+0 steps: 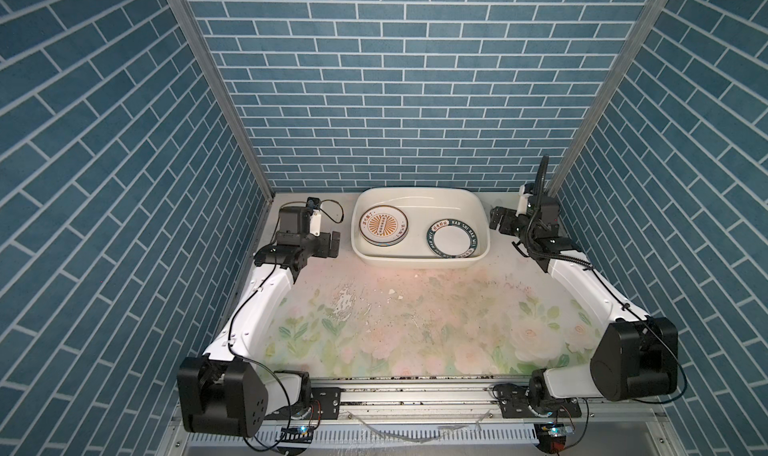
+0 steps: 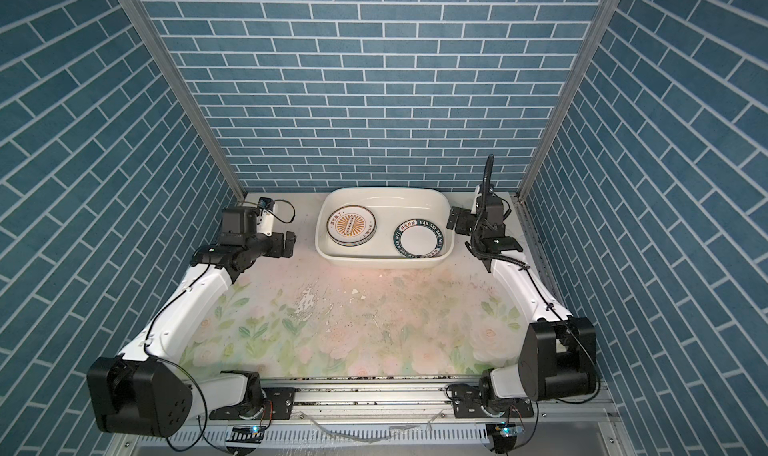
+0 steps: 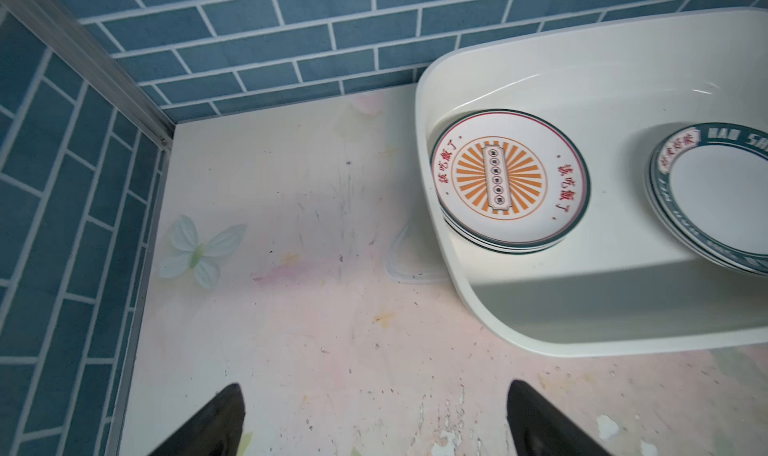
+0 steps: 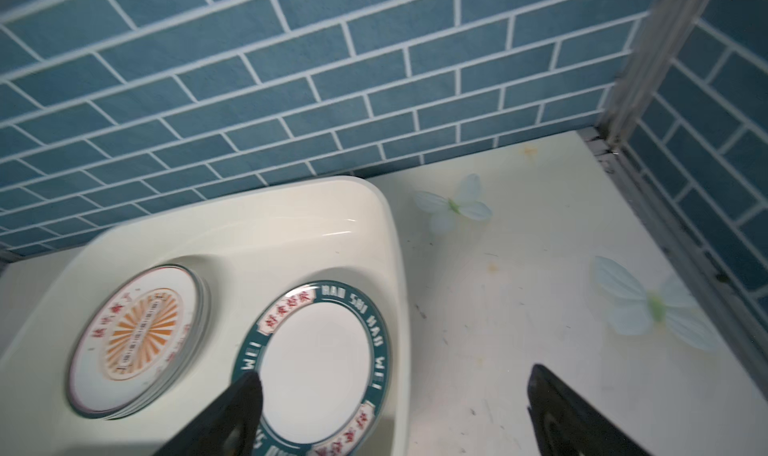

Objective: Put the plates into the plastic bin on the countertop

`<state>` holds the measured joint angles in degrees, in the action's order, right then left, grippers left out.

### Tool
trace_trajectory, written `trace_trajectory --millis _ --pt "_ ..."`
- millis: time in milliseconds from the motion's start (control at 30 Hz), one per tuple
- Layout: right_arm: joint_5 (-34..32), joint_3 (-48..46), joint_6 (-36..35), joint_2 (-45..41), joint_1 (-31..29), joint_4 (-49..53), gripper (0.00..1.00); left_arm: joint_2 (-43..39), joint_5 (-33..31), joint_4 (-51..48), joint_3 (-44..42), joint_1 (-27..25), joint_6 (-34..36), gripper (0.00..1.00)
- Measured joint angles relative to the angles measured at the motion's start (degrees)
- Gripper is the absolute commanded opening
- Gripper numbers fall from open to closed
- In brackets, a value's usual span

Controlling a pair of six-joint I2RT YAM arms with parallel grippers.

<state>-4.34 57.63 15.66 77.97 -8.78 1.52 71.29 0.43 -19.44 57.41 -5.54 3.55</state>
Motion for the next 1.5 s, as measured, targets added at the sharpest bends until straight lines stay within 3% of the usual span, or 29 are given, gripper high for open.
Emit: trace_trajectory --millis 167,367,500,633,1100,1267,1500 --pt "-5.77 -16.44 -4.42 -9.79 5.44 -8.39 0.99 1.31 -3.02 9.18 -7.43 0.31 0.76 1.0" --pt "-6.88 -30.36 -6.8 -19.5 10.43 -16.52 0.99 5.33 -5.07 19.34 -10.73 1.33 -0.28 1.0" --pt "-6.56 -37.13 -7.63 -18.78 10.71 -25.46 0.99 7.82 -3.82 28.37 -17.79 3.37 -0.81 1.0" --pt "-6.54 -42.73 -7.74 -12.85 10.99 -34.64 0.99 9.31 -2.49 34.07 -22.36 4.7 -1.01 1.0" --pt "-0.52 -44.72 -7.56 9.57 14.12 -62.31 0.98 9.14 6.62 58.4 -34.69 9.16 -1.84 1.0" --pt "2.38 -44.48 -7.56 10.73 14.78 -64.63 0.98 15.65 8.09 69.26 -38.86 9.22 -1.86 1.0" --pt "6.78 -37.27 -7.76 10.73 15.26 -58.4 0.99 16.63 8.22 73.46 -39.19 9.27 -2.03 0.99"
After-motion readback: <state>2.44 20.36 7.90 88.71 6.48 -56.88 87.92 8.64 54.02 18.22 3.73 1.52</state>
